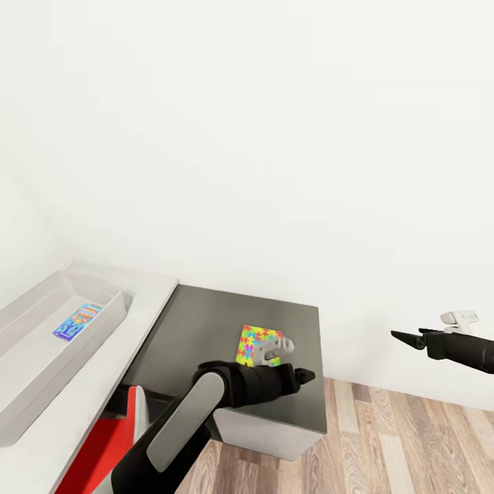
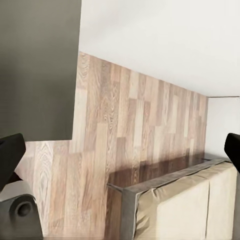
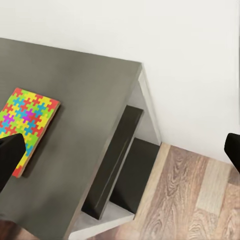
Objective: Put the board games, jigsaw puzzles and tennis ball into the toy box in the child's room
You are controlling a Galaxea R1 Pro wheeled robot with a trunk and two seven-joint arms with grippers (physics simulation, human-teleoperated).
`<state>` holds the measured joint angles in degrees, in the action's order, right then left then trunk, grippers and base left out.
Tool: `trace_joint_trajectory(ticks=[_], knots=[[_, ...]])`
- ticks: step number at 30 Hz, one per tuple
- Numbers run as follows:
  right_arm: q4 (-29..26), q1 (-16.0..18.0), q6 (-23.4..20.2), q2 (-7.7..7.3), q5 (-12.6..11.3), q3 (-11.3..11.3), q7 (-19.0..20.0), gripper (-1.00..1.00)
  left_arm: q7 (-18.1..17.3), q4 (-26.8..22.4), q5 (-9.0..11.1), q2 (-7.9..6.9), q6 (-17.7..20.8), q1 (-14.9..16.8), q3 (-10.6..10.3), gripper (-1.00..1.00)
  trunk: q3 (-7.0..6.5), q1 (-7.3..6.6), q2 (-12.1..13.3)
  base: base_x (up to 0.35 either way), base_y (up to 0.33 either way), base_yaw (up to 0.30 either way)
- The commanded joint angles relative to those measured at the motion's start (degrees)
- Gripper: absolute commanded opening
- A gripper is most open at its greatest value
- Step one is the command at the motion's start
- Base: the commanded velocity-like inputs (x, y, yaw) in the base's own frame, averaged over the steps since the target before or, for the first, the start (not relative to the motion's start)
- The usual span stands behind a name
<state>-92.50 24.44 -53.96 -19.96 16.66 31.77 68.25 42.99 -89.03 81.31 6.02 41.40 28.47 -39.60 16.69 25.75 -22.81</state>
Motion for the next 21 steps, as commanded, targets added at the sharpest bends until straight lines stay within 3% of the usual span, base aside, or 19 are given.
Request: trace_joint_trajectory(ticks=[1, 5, 8, 10, 12, 20, 21], knots=[[-0.05, 0.09, -0.35, 0.00, 0.57, 0.01, 0.58, 1.00, 0.60, 0.09, 0.54, -0.04, 0.00, -0.01, -0.11, 1.00, 0.01, 0.04, -0.11, 0.000, 0.000, -0.081], [-0.05, 0.09, -0.31, 0.01, 0.57, -0.09, 0.57, 1.00, -0.28, 6.65, 0.18, 0.51, -0.31, -0.24, -0.42, 1.00, -0.36, 0.04, -0.11, 0.000, 0.000, -0.082], [-0.05, 0.09, -0.29, 0.01, 0.57, -0.13, 0.57, 1.00, -2.67, 11.76, -2.24, 0.96, -2.13, -0.25, -0.46, 1.00, -0.64, 0.04, -0.11, 0.000, 0.000, -0.081], [-0.05, 0.09, -0.28, 0.04, 0.57, -0.19, 0.56, 1.00, -7.08, 15.03, -6.74, 1.37, -5.71, -0.30, -0.58, 1.00, -0.83, 0.04, -0.11, 0.000, 0.000, -0.081], [-0.05, 0.09, 0.35, 0.07, 0.57, -0.21, 0.65, 1.00, -9.83, 16.54, -8.77, 1.54, -8.40, -0.33, -1.81, 1.00, -1.02, 0.04, -0.11, 0.000, 0.000, -0.081], [-0.05, 0.09, 1.85, 0.09, 0.59, -0.22, 0.66, 1.00, -11.92, 18.93, -10.08, 1.60, -12.81, -0.32, -4.43, 1.00, -1.76, 0.04, -0.11, 0.000, 0.000, -0.081], [-0.01, 0.13, 1.81, 0.09, 1.55, -0.94, 0.42, 1.00, -12.19, 19.13, -10.06, 1.28, -13.26, -0.33, -4.61, 1.00, -1.86, 0.04, -0.11, 0.000, 0.000, -0.081]])
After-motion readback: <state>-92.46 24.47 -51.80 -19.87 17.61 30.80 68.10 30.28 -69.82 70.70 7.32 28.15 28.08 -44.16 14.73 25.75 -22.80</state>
